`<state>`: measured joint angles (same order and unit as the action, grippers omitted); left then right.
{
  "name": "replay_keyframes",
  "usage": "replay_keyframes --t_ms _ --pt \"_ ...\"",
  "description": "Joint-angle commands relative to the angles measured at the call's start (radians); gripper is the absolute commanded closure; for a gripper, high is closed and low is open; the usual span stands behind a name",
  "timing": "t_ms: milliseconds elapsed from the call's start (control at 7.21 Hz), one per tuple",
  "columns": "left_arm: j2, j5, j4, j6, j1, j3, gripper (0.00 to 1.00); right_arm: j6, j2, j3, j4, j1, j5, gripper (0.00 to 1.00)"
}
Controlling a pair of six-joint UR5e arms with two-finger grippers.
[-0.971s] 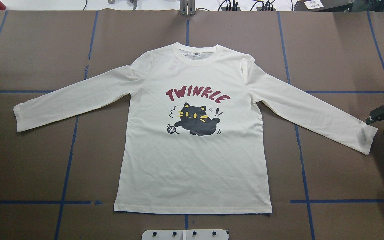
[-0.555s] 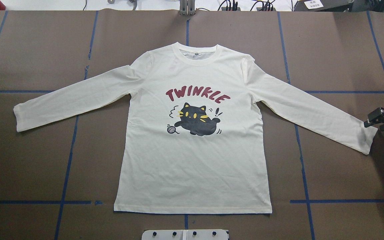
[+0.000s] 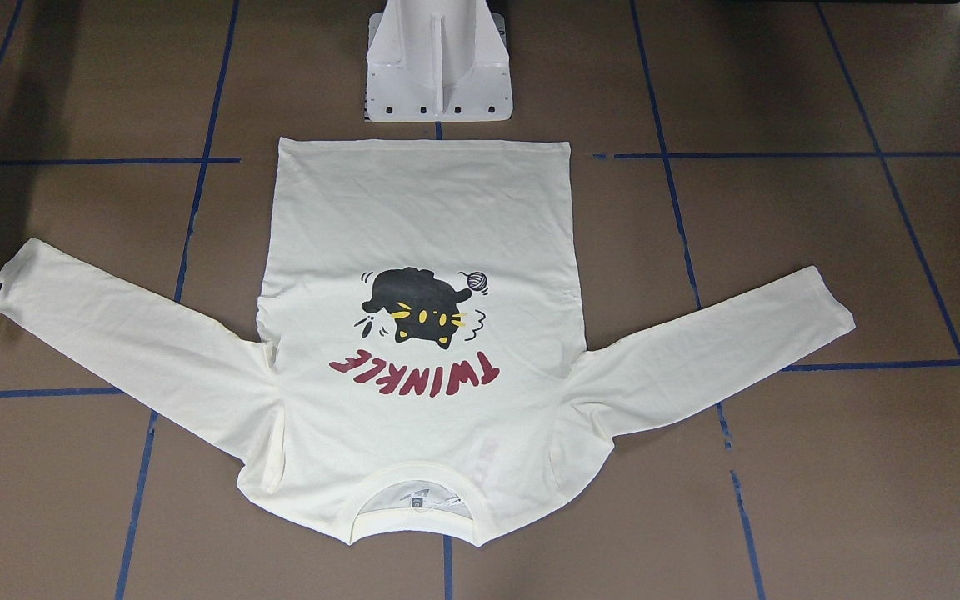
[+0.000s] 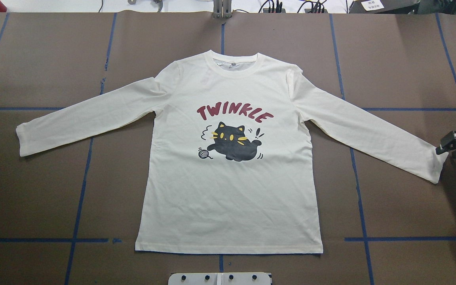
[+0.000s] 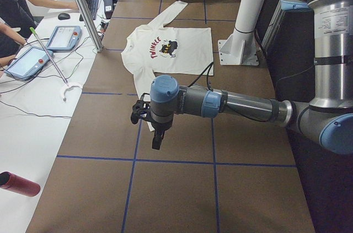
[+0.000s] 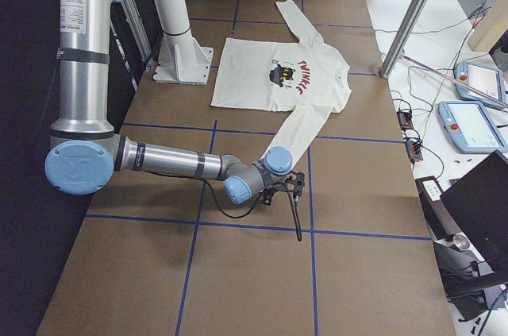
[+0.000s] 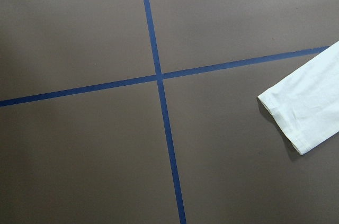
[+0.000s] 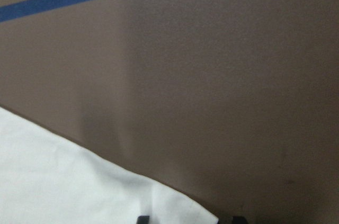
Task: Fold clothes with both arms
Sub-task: 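Lower the right gripper and grasp the cuff of the nearer sleeve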
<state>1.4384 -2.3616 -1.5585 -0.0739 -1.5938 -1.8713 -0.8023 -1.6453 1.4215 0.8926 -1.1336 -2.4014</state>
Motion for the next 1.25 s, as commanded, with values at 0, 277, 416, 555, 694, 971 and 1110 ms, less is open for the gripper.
replay_keyframes --t_ms 0,277,416,555,694,971,1110 --pt "-0.003 0.002 0.000 0.000 0.000 0.000 0.00 0.000 0.002 -0.001 0.002 0.002 0.004 0.44" --pt "-0.003 0.004 0.000 -0.001 0.000 0.000 0.00 0.000 0.004 -0.007 0.002 0.005 0.004 0.45" --pt "-0.003 0.004 0.000 -0.001 0.000 0.000 0.00 0.000 0.002 -0.009 0.003 0.006 0.004 0.45" --pt "-0.003 0.005 0.000 -0.001 0.000 0.000 0.00 -0.001 0.002 -0.010 0.003 0.006 0.005 0.55" --pt "-0.003 0.005 0.000 -0.003 0.000 0.000 0.00 -0.001 0.002 -0.010 0.003 0.006 0.005 0.91" --pt "-0.019 0.005 0.000 -0.003 0.000 -0.015 0.00 0.000 0.002 -0.009 0.003 0.008 0.002 1.00" --pt "-0.022 0.005 0.000 -0.003 -0.002 -0.020 0.00 -0.001 0.007 0.013 0.005 0.006 -0.007 1.00"
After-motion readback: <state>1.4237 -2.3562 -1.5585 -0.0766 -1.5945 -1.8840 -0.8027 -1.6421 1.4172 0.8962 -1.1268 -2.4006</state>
